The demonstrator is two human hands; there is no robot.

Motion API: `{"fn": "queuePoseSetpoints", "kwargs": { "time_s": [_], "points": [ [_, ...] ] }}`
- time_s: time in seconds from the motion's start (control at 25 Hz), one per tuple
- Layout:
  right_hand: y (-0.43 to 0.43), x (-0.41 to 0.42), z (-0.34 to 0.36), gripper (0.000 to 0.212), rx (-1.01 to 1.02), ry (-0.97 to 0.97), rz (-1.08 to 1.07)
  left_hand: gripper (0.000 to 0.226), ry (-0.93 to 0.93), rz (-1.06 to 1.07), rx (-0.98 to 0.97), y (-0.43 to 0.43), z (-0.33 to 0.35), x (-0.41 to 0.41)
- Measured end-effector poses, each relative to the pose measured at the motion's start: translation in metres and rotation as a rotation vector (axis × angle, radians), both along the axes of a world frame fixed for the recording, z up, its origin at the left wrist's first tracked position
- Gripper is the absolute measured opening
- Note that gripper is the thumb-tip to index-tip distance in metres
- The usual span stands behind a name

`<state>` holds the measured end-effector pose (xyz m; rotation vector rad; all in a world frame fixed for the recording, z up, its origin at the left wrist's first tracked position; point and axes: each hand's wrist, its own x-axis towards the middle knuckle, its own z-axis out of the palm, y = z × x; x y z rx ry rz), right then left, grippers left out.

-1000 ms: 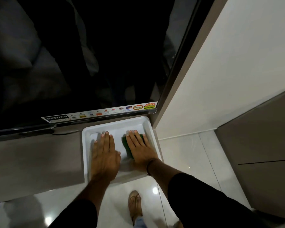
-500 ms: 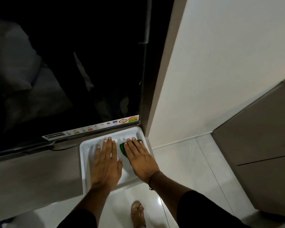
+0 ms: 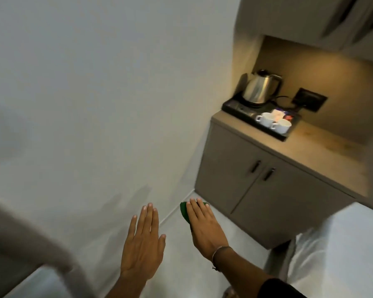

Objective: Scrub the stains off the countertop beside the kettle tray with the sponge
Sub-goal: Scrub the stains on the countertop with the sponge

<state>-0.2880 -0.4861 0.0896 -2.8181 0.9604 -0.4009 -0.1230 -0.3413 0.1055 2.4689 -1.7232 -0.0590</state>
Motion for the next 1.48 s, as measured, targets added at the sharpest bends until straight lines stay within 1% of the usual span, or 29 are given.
{"fn": "queuePoseSetpoints", "kwargs": {
  "time_s": [0.08,0.16,0.24,0.36,0.48,0.56,0.76,0.92,1.08,1.16,1.24,1.28,1.36,1.48],
  "points": [
    [-0.069,-0.051,0.010,0.074,0.014,-0.005,-0.139,0.092,-0.001,-0.105,-0.012,-0.078,0.003,-0.037],
    [-0.133,-0.102,0.023,0.075,0.039,0.010,-0.244,0.082,-0.022,-0.204,-0.002,-0.153,0.004,-0.076],
    [-0.188,-0.151,0.036,0.077,0.059,0.022,-0.342,0.080,-0.043,-0.297,-0.009,-0.224,0.006,-0.114],
    [-0.263,-0.226,0.050,0.078,0.068,0.051,-0.438,0.080,-0.011,-0.432,-0.020,-0.327,0.016,-0.177],
    [-0.323,-0.287,0.056,0.078,0.054,0.049,-0.524,0.079,0.019,-0.531,-0.016,-0.418,0.026,-0.228],
    [-0.357,-0.319,0.056,0.075,0.080,0.045,-0.583,0.080,0.018,-0.587,0.006,-0.469,0.030,-0.254],
    [-0.441,-0.382,0.047,0.073,0.123,0.060,-0.720,0.077,0.048,-0.710,0.036,-0.587,0.024,-0.302],
    [-0.490,-0.408,0.038,0.067,0.171,0.108,-0.821,0.074,0.063,-0.781,0.052,-0.654,0.013,-0.321],
    [-0.523,-0.411,0.025,0.066,0.242,0.123,-0.908,0.074,0.066,-0.820,0.091,-0.701,-0.007,-0.326],
    [-0.524,-0.405,0.016,0.075,0.300,0.135,-0.877,0.074,0.080,-0.816,0.132,-0.709,-0.018,-0.325],
    [-0.519,-0.396,0.008,0.087,0.290,0.103,-0.876,0.075,0.096,-0.805,0.127,-0.710,-0.030,-0.323],
    [-0.519,-0.391,0.006,0.087,0.268,0.067,-0.902,0.075,0.103,-0.796,0.112,-0.711,-0.034,-0.322],
    [-0.517,-0.386,0.001,0.078,0.229,0.013,-0.945,0.075,0.116,-0.787,0.093,-0.713,-0.038,-0.322],
    [-0.491,-0.405,-0.006,0.065,0.213,-0.014,-0.904,0.075,0.122,-0.786,0.060,-0.713,-0.047,-0.322]
  ]
}}
